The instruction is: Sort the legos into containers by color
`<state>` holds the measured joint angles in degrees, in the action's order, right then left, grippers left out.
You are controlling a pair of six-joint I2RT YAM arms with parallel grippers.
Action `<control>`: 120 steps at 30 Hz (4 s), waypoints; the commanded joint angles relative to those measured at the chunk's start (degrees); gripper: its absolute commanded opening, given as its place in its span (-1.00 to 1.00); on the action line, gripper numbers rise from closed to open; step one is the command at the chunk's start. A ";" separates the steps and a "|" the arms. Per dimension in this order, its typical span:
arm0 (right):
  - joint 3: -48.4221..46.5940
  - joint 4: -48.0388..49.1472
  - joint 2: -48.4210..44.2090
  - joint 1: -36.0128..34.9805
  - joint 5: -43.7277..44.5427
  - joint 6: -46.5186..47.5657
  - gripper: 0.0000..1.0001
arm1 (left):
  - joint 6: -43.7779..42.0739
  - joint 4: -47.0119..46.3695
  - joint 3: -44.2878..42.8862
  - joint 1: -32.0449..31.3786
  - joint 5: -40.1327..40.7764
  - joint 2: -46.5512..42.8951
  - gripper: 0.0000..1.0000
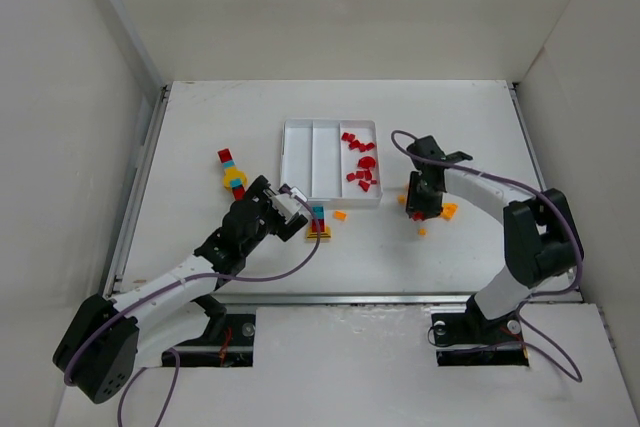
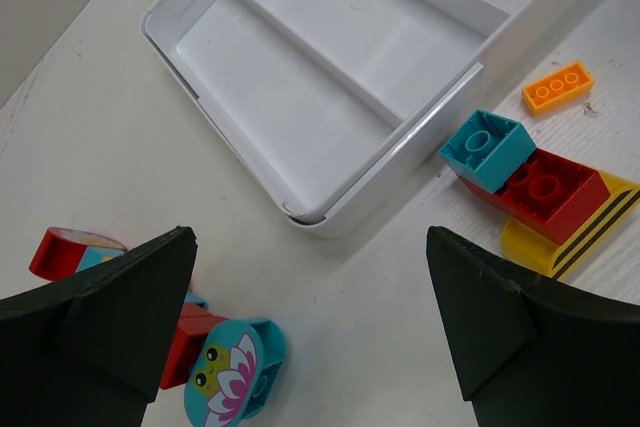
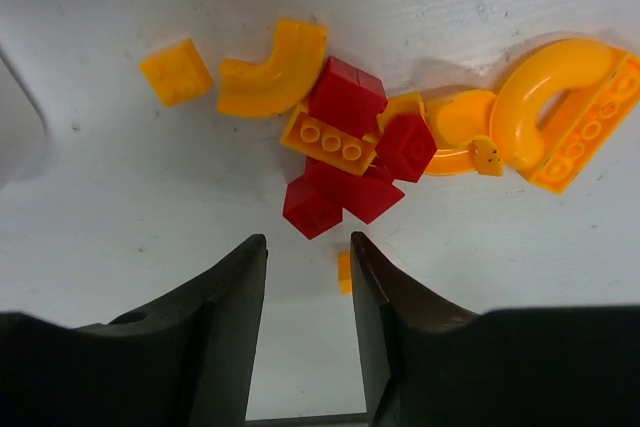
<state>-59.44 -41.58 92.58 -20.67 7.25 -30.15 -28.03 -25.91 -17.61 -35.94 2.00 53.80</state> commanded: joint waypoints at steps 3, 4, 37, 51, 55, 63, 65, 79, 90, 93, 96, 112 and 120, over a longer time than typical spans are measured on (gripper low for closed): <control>0.55 1.85 2.52 -0.16 -0.91 -0.96 -0.02 | 0.35 -1.86 -1.11 -0.27 -0.07 0.25 0.98; 0.55 1.86 2.52 -0.16 -0.92 -0.96 0.00 | 0.35 -1.86 -1.11 -0.27 -0.07 0.25 0.98; -16.21 4.76 1.91 -8.42 4.44 2.56 -0.95 | -0.18 -1.86 -1.64 -0.27 0.46 0.25 0.98; -40.66 0.19 19.75 -12.56 2.33 6.51 0.16 | -0.71 -1.33 -1.64 -0.27 0.99 -0.28 0.98; -41.19 -0.34 19.67 -12.56 2.86 7.04 0.41 | -0.71 -1.33 -1.64 -0.27 0.99 -0.28 0.98; -32.78 -1.92 10.36 -8.88 5.23 6.33 0.41 | -0.71 -1.86 -1.64 -0.27 0.98 0.25 0.98; -24.64 -1.14 7.46 -4.68 3.58 5.72 0.33 | -0.71 -1.86 -2.17 -0.27 0.99 0.25 0.98; -8.76 7.39 -3.98 -0.51 -12.42 14.15 0.33 | -22.21 15.15 -9.72 -0.27 -18.77 4.55 0.98; -5.88 -5.08 -3.45 -2.27 2.86 3.80 0.63 | -21.98 18.35 -12.01 -0.27 -20.54 7.46 0.99; -0.79 -5.09 -5.56 -1.75 2.86 -1.56 0.56 | -20.84 17.65 -12.01 -0.79 -20.54 6.94 0.99; 2.65 -3.25 -8.19 -0.35 2.86 -4.21 0.49 | -19.61 16.51 -10.79 -0.79 -20.54 6.24 0.99; 8.11 3.17 -2.58 1.59 -1.53 -2.81 -0.22 | -18.55 13.78 -9.03 -0.79 -19.49 4.56 0.99; 6.98 3.70 -5.63 1.59 -3.01 -0.45 -1.00 | -18.55 13.26 -8.50 -0.79 -18.96 4.04 0.99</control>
<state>-51.24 -40.01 89.97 -19.14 5.89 -32.38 -47.27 -10.85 -26.65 -36.38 -16.62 59.70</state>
